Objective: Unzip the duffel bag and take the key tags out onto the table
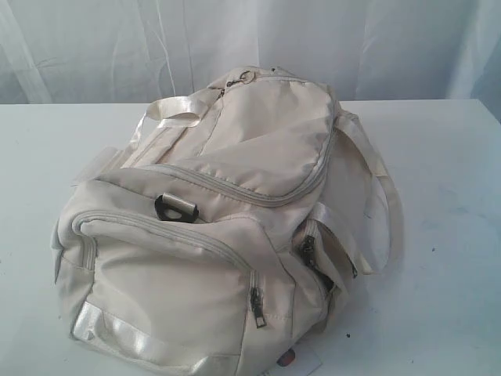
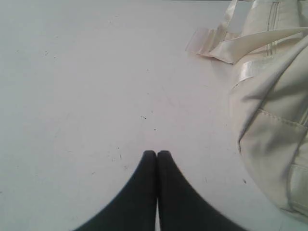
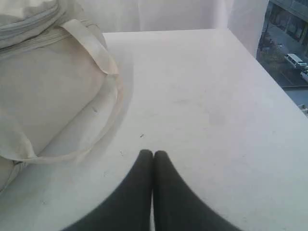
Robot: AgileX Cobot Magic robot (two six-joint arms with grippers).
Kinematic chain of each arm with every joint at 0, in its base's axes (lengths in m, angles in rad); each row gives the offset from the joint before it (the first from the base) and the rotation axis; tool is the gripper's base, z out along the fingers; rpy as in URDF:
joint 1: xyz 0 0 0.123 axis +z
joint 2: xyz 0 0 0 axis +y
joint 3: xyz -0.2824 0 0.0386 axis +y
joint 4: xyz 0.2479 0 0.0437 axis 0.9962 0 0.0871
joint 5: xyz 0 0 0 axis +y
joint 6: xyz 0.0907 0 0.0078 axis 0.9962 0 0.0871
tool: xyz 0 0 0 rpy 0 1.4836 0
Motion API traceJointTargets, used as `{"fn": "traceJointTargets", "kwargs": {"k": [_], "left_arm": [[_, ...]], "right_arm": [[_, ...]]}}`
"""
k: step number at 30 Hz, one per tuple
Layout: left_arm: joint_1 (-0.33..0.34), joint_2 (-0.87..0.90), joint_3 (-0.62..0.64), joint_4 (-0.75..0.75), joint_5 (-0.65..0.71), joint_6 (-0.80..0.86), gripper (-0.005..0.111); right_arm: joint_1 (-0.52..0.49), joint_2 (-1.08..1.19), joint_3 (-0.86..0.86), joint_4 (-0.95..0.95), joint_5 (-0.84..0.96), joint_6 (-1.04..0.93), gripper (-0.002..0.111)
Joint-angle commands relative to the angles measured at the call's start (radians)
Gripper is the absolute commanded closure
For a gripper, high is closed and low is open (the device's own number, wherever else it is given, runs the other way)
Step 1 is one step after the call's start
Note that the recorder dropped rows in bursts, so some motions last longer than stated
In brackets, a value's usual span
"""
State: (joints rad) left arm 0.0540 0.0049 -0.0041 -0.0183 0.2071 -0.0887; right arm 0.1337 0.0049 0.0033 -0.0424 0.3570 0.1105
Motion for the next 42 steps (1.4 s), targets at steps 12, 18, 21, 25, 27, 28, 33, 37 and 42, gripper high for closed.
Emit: {"fn": "traceJointTargets", "kwargs": {"k": [12, 18, 21, 25, 27, 28, 33, 37, 42], "left_arm": [[0.002, -0.005, 0.004, -0.010, -0.006, -0.002, 0.107], [0.002, -0.005, 0.004, -0.010, -0.006, -0.002, 0.107], [0.002, -0.005, 0.004, -0.010, -0.006, -0.002, 0.107], [0.002, -0.005, 0.004, -0.010, -0.006, -0.002, 0.107], [0.002, -0.005, 0.004, -0.010, -0.006, -0.002, 0.107], [0.002, -0.005, 0.004, -0.010, -0.006, -0.002, 0.107], [0.002, -0.005, 0.004, -0.010, -0.006, -0.002, 0.107], [0.002, -0.005, 0.004, -0.010, -0.006, -0.002, 0.107], [0.002, -0.005, 0.004, -0.010, -0.006, -0.002, 0.107]], "right_arm": [[-0.002, -0.005, -0.003, -0.046, -0.095, -0.110, 0.108], [-0.002, -0.005, -0.003, -0.044, -0.287, -0.110, 0.108], [-0.002, -0.005, -0.003, -0.044, -0.415, -0.110, 0.108], [-0.002, -0.005, -0.003, -0.039, -0.570, -0.073, 0.108], [-0.002, -0.005, -0.003, -0.039, -0.626, -0.029, 0.108], [-0.002, -0.005, -0.003, -0.039, -0.659, -0.018, 0.108], [-0.002, -0.005, -0.003, -0.038, -0.763, -0.004, 0.108], [-0.002, -0.005, -0.003, -0.037, -0.816, 0.089, 0.108], [-0.002, -0.005, -0.003, -0.035, -0.775, 0.092, 0.108]]}}
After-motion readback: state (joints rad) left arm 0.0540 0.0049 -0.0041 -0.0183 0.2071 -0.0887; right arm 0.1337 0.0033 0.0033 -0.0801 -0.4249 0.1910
